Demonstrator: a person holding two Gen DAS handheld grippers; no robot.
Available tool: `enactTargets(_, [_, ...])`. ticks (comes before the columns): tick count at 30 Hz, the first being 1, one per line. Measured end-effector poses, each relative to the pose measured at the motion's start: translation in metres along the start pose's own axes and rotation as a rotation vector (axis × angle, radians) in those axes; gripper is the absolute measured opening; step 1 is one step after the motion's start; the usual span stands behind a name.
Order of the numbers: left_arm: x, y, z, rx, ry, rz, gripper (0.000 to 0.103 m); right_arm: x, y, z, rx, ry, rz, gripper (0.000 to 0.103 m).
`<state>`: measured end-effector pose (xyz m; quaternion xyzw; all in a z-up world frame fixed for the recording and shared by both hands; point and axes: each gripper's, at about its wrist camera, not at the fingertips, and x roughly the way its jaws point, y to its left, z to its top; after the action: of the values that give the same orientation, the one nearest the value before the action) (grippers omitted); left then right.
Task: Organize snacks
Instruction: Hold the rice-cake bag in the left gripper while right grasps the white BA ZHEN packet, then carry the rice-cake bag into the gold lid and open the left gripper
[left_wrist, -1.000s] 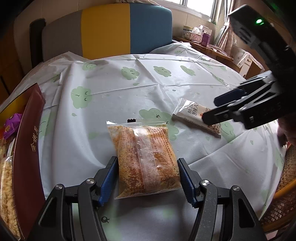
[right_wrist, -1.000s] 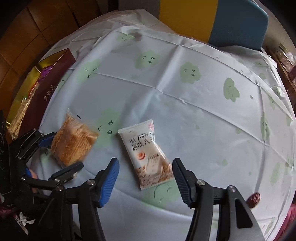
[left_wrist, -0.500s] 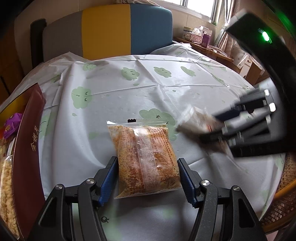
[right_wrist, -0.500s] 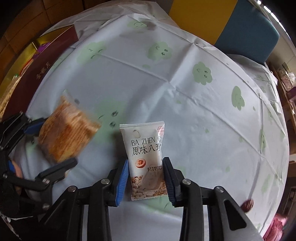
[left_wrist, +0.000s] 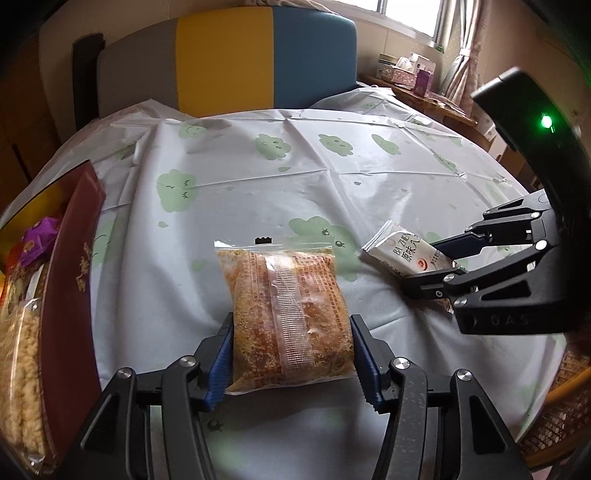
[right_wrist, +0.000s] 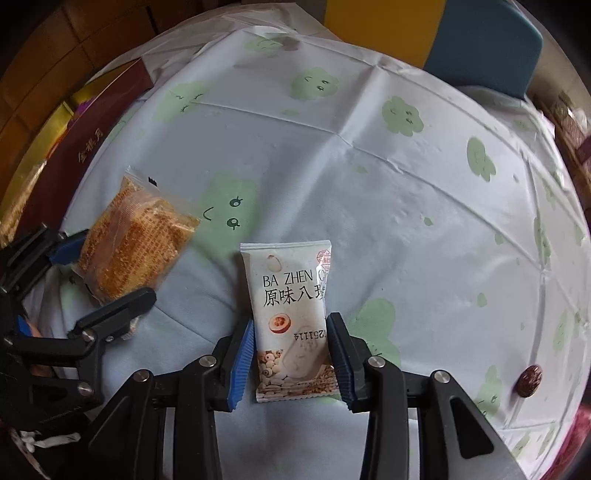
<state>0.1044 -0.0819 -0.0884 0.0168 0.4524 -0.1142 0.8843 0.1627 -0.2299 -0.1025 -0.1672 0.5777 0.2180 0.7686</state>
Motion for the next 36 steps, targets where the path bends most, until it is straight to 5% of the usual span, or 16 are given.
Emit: enactTargets(36, [-0.106, 0.063, 0.009, -0.168, -0.143, 0.086, 0.058, -0.005, 0.032, -0.008, -0.075, -0.038, -0.077, 0.038])
